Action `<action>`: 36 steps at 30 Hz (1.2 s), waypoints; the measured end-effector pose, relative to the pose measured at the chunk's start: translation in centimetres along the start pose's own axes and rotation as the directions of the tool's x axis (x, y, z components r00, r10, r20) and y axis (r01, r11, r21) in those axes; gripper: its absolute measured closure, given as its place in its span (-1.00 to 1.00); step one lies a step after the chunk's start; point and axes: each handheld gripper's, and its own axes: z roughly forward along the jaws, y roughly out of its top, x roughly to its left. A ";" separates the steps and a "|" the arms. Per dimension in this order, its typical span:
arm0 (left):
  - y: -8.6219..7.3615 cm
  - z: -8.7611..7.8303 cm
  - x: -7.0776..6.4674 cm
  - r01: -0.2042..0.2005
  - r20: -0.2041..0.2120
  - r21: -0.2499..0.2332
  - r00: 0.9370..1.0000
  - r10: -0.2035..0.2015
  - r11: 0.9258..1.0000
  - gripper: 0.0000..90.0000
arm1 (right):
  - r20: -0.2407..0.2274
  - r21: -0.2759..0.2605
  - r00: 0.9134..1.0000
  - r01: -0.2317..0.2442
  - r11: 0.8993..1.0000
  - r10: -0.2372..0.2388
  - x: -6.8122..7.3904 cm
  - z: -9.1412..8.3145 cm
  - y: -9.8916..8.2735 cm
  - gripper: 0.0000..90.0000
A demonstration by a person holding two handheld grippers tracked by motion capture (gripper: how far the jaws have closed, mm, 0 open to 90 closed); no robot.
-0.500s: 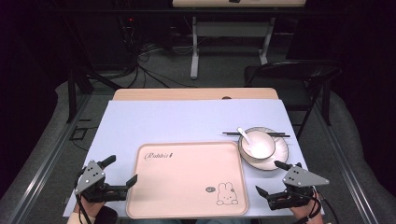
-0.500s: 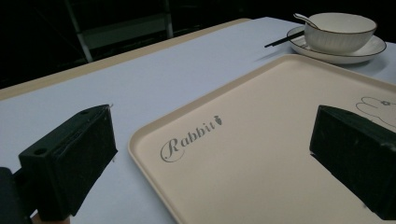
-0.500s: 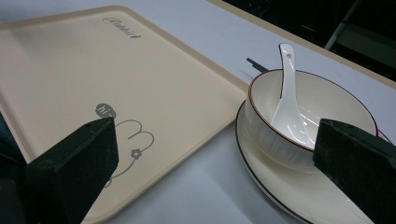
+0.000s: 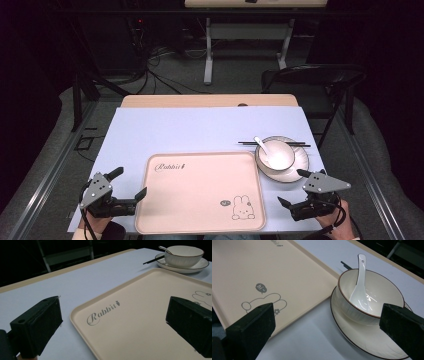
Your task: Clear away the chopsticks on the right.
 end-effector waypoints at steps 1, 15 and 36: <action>0.0 0.0 0.0 0.001 -0.002 0.002 1.000 -0.001 1.000 -1.00 | 0.002 0.010 1.000 0.006 1.000 -0.006 -0.2 -0.1 0.1 -1.00; -0.1 0.0 0.0 0.003 -0.007 0.011 1.000 -0.003 1.000 -1.00 | -0.092 0.190 0.989 0.130 0.973 -0.114 -5.6 0.7 1.6 -1.00; 0.1 0.5 0.1 0.011 0.019 0.015 1.000 -0.011 1.000 -1.00 | -0.275 0.361 0.943 0.280 0.889 -0.185 -14.8 3.5 4.7 -0.96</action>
